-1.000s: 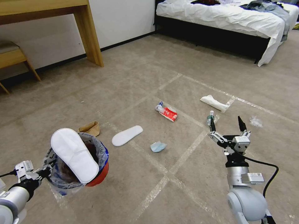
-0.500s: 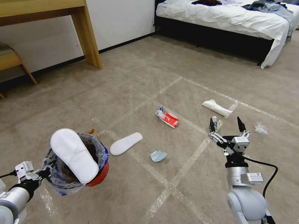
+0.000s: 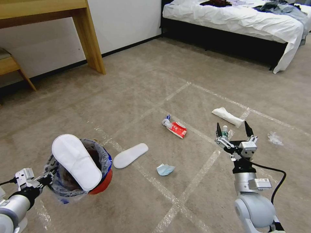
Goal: Pick up the trash bin and place the garbage on the floor into it.
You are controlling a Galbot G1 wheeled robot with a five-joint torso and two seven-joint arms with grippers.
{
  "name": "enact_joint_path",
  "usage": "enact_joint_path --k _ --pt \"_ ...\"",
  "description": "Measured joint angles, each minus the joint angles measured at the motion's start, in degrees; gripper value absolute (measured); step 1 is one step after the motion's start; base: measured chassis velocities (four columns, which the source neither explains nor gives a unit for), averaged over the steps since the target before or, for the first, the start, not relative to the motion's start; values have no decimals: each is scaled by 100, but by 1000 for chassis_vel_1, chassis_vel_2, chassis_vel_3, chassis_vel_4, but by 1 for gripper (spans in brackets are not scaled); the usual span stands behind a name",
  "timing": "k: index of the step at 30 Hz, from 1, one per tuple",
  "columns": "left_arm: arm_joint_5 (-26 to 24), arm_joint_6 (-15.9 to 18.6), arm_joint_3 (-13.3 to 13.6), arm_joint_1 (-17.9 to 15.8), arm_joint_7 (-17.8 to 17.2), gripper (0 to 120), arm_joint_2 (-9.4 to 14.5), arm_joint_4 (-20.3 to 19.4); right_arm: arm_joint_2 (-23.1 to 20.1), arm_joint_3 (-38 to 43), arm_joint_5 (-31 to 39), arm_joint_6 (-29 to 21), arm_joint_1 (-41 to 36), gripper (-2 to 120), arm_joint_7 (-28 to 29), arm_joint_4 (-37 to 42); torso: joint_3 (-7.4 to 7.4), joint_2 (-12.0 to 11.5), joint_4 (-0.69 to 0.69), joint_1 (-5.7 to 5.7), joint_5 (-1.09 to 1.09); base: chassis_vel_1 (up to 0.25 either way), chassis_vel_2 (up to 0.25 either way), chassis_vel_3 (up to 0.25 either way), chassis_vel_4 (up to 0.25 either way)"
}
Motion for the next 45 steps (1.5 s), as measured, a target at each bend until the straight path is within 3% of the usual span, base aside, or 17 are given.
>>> enact_joint_path --k 24,31,36,38,42,43,44,45 --pt "48 -12 15 38 19 1 -28 -39 -16 -79 -6 131 23 100 -53 -92 0 0 0 -1 0 -26 29 28 -30" --pt "64 -12 15 57 19 1 -7 -11 -323 -306 89 -45 353 100 -1 -247 0 0 0 -1 1 0 0 0 0" --pt "107 -12 28 73 19 1 -29 -8 -815 -688 573 -377 630 100 57 -247 0 0 0 -1 0 0 0 0 0" --pt "120 -12 45 61 19 1 -65 -30 -1281 -1087 938 -765 932 100 178 -256 1 0 0 -1 1 0 0 0 0" --pt "134 -12 57 59 19 1 -98 -51 -1590 -1369 1258 -1243 1106 100 323 -183 0 0 0 -1 2 0 0 0 0" --pt "149 -12 64 55 19 1 -132 -61 -1882 -1670 1660 -1986 1256 100 565 -42 0 0 -1 -1 0 0 0 0 0" --pt "149 -12 64 55 19 1 -132 -61 -1882 -1670 1660 -1986 1256 100 565 -42 0 0 -1 -1 0 0 0 0 0" --pt "158 -12 69 48 19 1 -154 -65 -2099 -1888 1964 -2686 1392 100 772 84 0 0 0 -1 1 0 0 0 0"
